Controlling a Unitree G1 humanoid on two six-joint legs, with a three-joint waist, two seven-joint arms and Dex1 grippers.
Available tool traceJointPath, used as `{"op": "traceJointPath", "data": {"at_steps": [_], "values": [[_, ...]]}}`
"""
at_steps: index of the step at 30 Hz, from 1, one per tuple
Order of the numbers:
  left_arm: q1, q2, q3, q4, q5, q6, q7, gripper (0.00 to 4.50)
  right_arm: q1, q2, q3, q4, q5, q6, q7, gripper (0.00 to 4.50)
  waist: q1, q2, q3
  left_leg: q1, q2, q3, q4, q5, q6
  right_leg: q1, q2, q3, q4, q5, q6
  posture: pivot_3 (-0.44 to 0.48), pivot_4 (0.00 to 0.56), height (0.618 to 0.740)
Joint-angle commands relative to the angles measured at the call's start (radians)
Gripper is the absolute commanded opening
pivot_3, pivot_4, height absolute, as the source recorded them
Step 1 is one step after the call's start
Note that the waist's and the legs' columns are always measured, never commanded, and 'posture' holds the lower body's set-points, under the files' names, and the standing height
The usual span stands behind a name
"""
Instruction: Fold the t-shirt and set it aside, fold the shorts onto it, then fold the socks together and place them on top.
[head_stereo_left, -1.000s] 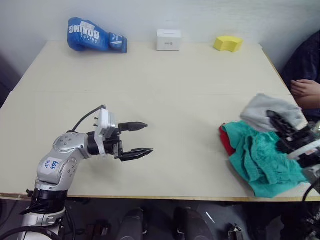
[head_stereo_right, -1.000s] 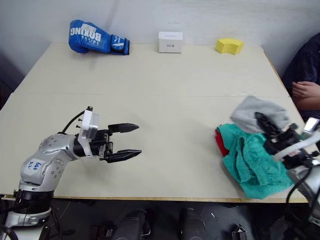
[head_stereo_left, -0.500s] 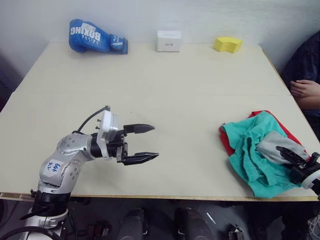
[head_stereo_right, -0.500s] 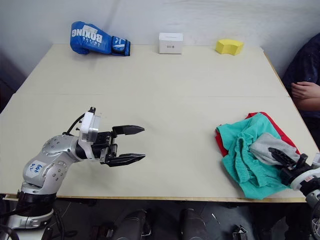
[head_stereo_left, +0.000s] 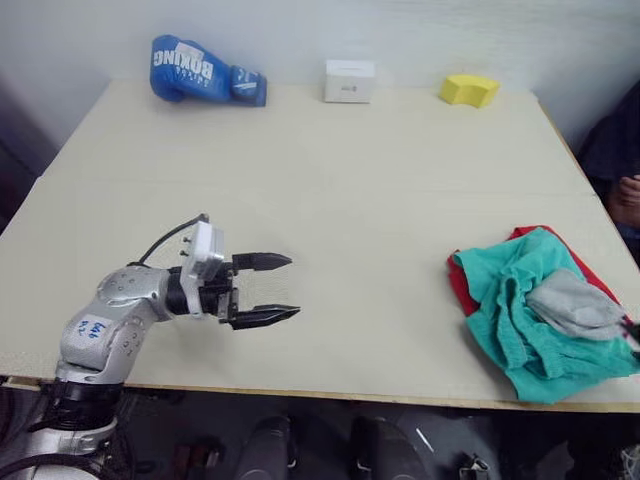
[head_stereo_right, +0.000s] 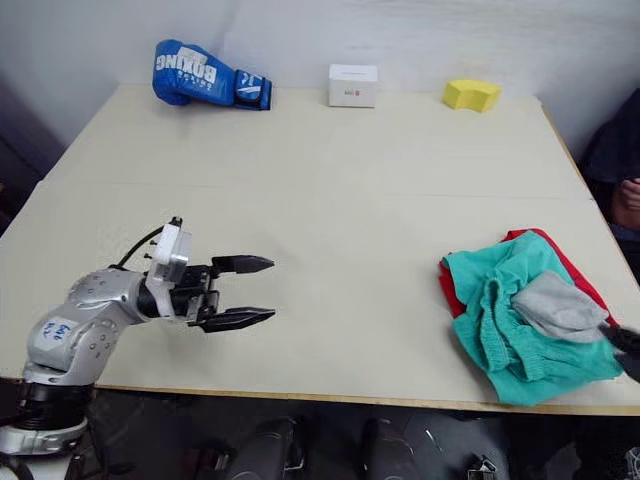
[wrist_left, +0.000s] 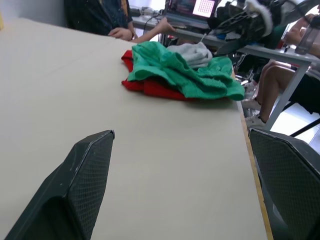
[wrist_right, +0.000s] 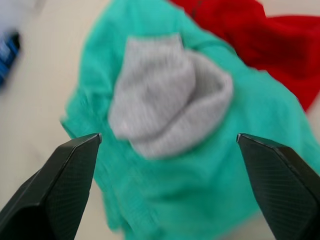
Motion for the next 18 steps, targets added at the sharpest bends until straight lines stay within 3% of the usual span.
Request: {"op": "traceJointPath", "data": {"at_steps": [1,5,7,10,12,16,18], "values": [[0.041,0.073,0.050,0.031,0.047,-0.067,-0.053,4.50,-0.042,0.018,0.011,-0.061,-0.305,-0.374,0.280,4.47,-0.007,0.000,0.000,0.000,0.001,0.001,0.000,-0.001,-0.001,0.000,0.002,0.000,-0.003,0.000,0.000,0.000,0.150,0.740],[0.080,0.123,0.101,0.106,0.130,-0.163,-0.019,4.50,-0.221,-0.052,0.216,-0.093,-0.653,-0.810,0.439,4.47,-0.024,0.003,0.002,-0.002,0.002,0.002,0.000,-0.004,-0.005,0.000,0.003,0.002,-0.009,0.003,0.001,0.000,0.150,0.740],[0.111,0.126,0.125,0.131,0.174,-0.221,0.007,4.50,-0.370,-0.065,0.338,-0.111,-0.712,-0.889,0.465,4.47,-0.028,0.005,0.003,-0.001,0.002,0.003,0.000,-0.003,-0.005,-0.001,0.003,0.003,-0.009,0.004,0.000,0.000,0.150,0.740],[0.177,0.133,0.169,0.154,0.181,-0.233,0.015,4.50,-0.640,-0.002,0.494,-0.131,-0.699,-0.874,0.424,4.47,-0.029,0.006,0.005,-0.002,0.003,0.003,-0.001,-0.003,-0.007,-0.003,0.002,0.003,-0.009,0.006,-0.002,0.000,0.150,0.740],[0.221,0.131,0.185,0.171,0.199,-0.273,0.018,4.50,-0.715,0.025,0.584,-0.122,-0.752,-0.927,0.495,4.47,-0.025,0.007,0.006,-0.003,0.003,0.003,-0.001,0.001,-0.013,-0.006,0.001,0.003,-0.005,0.006,-0.004,0.000,0.150,0.740],[0.296,0.102,0.229,0.244,0.293,-0.428,0.104,4.50,-0.893,0.181,0.814,-0.087,-0.892,-1.128,0.588,4.47,-0.018,0.006,0.006,-0.006,0.003,0.000,-0.001,0.002,-0.011,-0.007,0.001,-0.001,-0.005,0.004,-0.006,0.000,0.150,0.740],[0.291,0.105,0.224,0.272,0.336,-0.478,0.133,4.50,-0.943,0.237,0.868,-0.023,-0.950,-1.194,0.602,4.47,-0.021,0.005,0.007,-0.006,0.003,0.002,0.001,0.001,-0.009,-0.006,0.001,-0.001,-0.005,0.004,-0.006,0.000,0.150,0.740]]}}
